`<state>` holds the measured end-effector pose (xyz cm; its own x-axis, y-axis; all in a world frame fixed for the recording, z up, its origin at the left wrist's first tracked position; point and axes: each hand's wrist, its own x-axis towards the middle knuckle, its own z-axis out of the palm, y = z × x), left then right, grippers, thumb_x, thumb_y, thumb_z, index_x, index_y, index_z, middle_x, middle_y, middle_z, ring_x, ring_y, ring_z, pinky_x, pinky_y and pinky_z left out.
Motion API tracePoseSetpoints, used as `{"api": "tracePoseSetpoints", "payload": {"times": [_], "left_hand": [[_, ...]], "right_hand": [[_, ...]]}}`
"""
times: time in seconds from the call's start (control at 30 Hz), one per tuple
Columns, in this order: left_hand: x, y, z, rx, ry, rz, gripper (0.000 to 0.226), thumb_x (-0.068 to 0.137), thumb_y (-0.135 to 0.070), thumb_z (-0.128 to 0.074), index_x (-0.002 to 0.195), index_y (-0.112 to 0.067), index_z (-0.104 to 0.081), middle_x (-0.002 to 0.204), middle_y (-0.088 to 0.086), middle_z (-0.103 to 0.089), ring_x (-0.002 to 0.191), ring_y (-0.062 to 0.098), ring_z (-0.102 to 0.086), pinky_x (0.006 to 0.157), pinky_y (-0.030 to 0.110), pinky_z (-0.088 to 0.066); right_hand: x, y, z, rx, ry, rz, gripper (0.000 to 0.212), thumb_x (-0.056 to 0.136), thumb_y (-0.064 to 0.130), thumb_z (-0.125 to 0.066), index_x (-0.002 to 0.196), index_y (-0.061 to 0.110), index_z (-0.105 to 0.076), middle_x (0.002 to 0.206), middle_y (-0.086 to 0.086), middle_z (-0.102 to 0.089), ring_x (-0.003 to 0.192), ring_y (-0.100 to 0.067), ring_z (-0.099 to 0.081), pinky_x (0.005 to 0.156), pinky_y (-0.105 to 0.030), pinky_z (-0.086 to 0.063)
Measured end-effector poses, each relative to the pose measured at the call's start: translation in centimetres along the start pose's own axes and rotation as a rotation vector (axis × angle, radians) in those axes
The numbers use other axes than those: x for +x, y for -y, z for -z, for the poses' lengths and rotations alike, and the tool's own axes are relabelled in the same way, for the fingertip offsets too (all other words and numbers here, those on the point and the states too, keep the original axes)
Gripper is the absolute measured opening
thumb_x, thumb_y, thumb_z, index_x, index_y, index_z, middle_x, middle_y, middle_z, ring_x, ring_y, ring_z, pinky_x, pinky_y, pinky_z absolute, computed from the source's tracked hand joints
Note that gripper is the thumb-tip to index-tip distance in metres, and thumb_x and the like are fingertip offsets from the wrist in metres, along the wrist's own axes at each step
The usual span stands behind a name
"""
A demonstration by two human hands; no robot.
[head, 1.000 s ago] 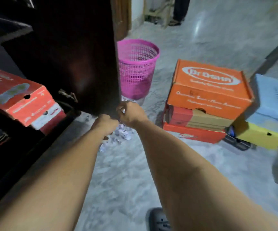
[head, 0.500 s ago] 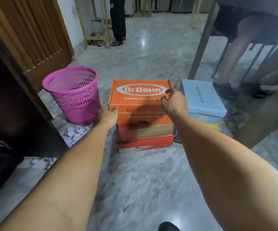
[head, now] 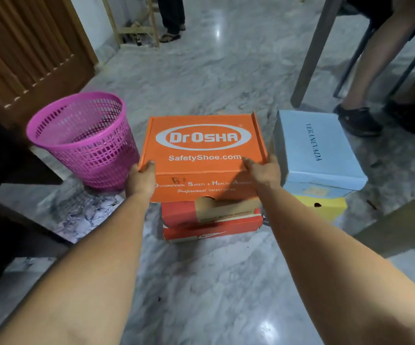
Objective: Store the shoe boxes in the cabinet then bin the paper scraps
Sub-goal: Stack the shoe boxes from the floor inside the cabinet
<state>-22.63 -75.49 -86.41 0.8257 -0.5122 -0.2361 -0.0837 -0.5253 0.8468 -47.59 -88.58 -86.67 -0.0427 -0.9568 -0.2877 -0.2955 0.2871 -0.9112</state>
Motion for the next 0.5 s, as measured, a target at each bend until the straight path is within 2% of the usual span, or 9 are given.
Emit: {"api": "tracePoseSetpoints", "payload": {"times": [0.07, 0.13, 0.23, 0.3, 0.4, 0.5], "left_hand": [[-1.1, -0.9, 0.6, 0.01, -0.005, 0.025, 0.04, 0.094, -0.049, -0.055, 0.117, -0.017, -0.061, 0.11, 0.011, -0.069, 0.101, 0.035, -0.066, 0.094, 0.047, -0.054], [-2.6, -1.3, 1.7, 0.029, 0.016, 0.05, 0.035, 0.093, -0.045, -0.056, 0.114, -0.017, -0.06, 0.108, 0.009, -0.068, 0.1, 0.033, -0.064, 0.093, 0.045, -0.053], [-6.5, -1.1, 3.7, 0.04, 0.08, 0.085, 0.027, 0.096, -0.037, -0.06, 0.112, -0.015, -0.055, 0.099, 0.001, -0.063, 0.091, 0.024, -0.06, 0.078, 0.034, -0.044], [-10.0, -1.6, 5.9, 0.041, 0.066, 0.154, 0.022, 0.096, -0.032, -0.062, 0.11, -0.019, -0.051, 0.093, -0.002, -0.06, 0.084, 0.02, -0.058, 0.071, 0.031, -0.041], [-16.2, -1.7, 10.6, -0.063, 0.032, 0.31, 0.018, 0.09, -0.035, -0.065, 0.099, -0.03, -0.05, 0.096, -0.001, -0.064, 0.09, 0.027, -0.064, 0.081, 0.043, -0.055], [-22.5, -1.2, 17.3, -0.159, -0.063, 0.479, 0.017, 0.082, -0.041, -0.062, 0.092, -0.038, -0.049, 0.096, -0.002, -0.067, 0.092, 0.028, -0.068, 0.084, 0.054, -0.058]], "right_hand": [[-0.5, 0.4, 0.7, 0.023, 0.009, -0.047, 0.064, 0.085, 0.034, -0.081, 0.139, 0.015, -0.053, 0.132, -0.008, -0.068, 0.117, -0.033, -0.067, 0.104, -0.051, -0.052], [-1.2, 0.7, 1.8, 0.043, 0.042, -0.098, 0.067, 0.073, 0.038, -0.084, 0.13, 0.018, -0.055, 0.122, -0.005, -0.071, 0.107, -0.031, -0.071, 0.095, -0.056, -0.057], [-3.4, 0.2, 4.4, -0.011, 0.047, -0.093, 0.059, 0.061, 0.047, -0.082, 0.11, 0.028, -0.054, 0.113, -0.003, -0.073, 0.099, -0.031, -0.074, 0.088, -0.059, -0.059], [-6.6, 0.6, 6.0, -0.04, 0.032, -0.101, 0.057, 0.06, 0.05, -0.08, 0.107, 0.033, -0.053, 0.111, -0.001, -0.073, 0.099, -0.031, -0.074, 0.088, -0.06, -0.059], [-12.9, 1.6, 7.7, -0.044, 0.068, -0.128, 0.059, 0.066, 0.048, -0.082, 0.117, 0.035, -0.054, 0.118, 0.002, -0.071, 0.105, -0.029, -0.072, 0.093, -0.06, -0.058], [-20.4, 4.1, 8.5, -0.069, 0.179, -0.155, 0.064, 0.07, 0.049, -0.084, 0.125, 0.035, -0.055, 0.124, 0.0, -0.07, 0.109, -0.03, -0.071, 0.094, -0.062, -0.057]]}}
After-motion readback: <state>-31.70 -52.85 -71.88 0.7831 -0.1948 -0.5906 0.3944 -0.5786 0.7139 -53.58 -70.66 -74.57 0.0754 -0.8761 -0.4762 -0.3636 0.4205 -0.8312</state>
